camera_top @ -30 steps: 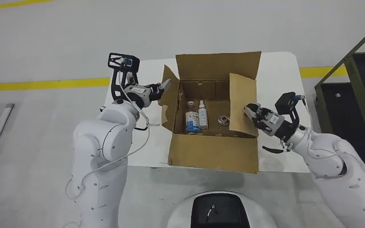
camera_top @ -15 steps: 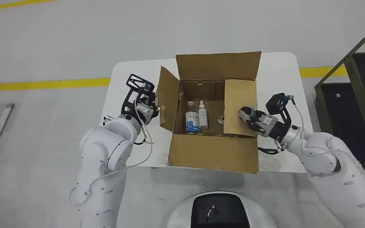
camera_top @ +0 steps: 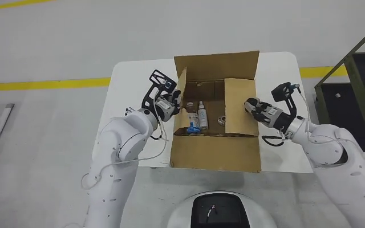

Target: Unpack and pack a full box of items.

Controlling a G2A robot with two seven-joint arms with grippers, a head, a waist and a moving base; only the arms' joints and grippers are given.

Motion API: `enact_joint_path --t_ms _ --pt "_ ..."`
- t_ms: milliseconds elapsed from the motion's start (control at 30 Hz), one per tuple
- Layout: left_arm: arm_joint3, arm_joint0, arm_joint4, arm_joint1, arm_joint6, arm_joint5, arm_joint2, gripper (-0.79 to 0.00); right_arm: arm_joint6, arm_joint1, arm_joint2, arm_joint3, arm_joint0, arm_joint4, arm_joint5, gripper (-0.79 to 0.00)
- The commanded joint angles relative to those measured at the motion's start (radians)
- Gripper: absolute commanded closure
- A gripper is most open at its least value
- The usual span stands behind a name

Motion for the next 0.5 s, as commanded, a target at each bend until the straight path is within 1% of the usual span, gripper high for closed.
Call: enact_joint_path --t_ms 0,167,333,467 --pt "0.033 -0.019 0.009 -0.002 -0.003 0.008 0.025 0.0 0.005 0.0 -0.01 0.009 0.007 -0.004 -0.005 0.0" --pt "0.077 -0.048 -0.01 -0.009 0.016 0.008 0.069 0.0 0.007 0.001 -0.029 0.024 0.017 -0.008 -0.006 0.0" --pt "0.098 -0.058 -0.05 -0.013 0.0 0.01 0.098 0.0 0.006 0.002 -0.037 0.03 0.026 -0.004 -0.006 0.0" --pt "0.123 -0.068 -0.062 -0.016 0.011 0.006 0.123 0.0 -0.003 0.003 -0.033 0.029 0.037 -0.004 -0.003 0.0"
